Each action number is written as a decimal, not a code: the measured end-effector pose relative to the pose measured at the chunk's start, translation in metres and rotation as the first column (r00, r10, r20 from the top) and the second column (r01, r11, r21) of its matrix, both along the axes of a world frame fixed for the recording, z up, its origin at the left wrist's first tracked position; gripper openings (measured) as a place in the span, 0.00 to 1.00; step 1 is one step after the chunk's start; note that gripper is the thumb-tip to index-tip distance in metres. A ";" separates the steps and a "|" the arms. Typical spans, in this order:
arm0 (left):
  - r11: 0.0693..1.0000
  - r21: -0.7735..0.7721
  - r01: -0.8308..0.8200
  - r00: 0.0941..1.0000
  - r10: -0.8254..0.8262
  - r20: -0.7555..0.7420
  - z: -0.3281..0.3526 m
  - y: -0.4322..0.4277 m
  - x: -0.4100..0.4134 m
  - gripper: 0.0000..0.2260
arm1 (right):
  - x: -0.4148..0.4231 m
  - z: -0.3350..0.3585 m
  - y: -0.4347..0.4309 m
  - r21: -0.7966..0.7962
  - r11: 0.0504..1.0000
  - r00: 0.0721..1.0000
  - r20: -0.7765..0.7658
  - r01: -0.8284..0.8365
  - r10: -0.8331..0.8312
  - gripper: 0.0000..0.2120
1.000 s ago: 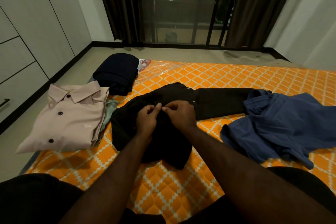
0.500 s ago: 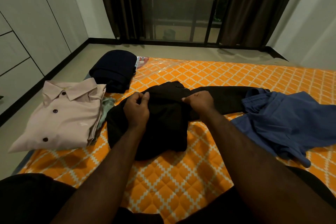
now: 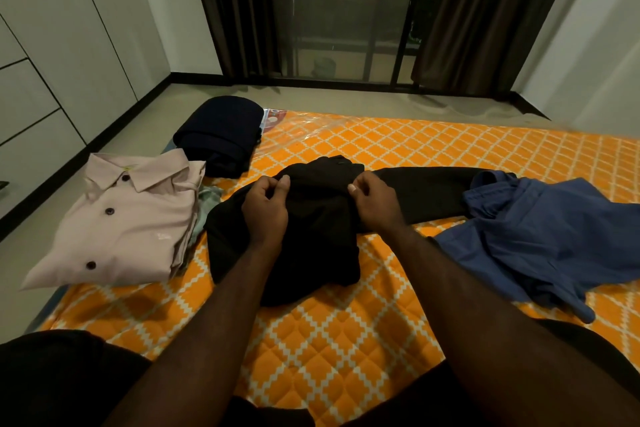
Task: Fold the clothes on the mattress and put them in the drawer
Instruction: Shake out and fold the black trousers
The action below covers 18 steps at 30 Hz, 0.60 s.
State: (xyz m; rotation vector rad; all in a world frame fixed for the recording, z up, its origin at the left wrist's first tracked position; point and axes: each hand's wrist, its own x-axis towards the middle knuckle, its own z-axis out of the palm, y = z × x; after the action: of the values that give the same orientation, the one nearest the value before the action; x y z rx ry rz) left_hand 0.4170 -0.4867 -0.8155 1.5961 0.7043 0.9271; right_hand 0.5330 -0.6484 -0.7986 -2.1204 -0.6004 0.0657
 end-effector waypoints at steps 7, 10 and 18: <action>1.000 -0.004 0.031 1.000 -0.031 0.002 -0.001 -0.001 0.000 0.15 | 0.003 -0.010 0.001 -0.023 1.000 0.999 0.038 0.010 -0.010 0.07; 0.998 -0.033 0.057 0.998 -0.057 0.003 0.000 -0.001 0.000 0.15 | 0.003 -0.012 0.001 0.003 1.000 0.999 -0.040 -0.008 0.008 0.07; 0.943 -0.298 0.146 0.987 -0.121 0.102 0.004 0.004 0.001 0.15 | 0.003 -0.006 -0.001 0.332 0.943 0.752 -0.626 0.017 0.207 0.05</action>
State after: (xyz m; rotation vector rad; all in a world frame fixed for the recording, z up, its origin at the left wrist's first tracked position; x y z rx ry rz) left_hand 0.4180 -0.4830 -0.8119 1.3070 0.6386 0.7408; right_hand 0.5364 -0.6499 -0.8046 -1.5911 -0.2633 0.7026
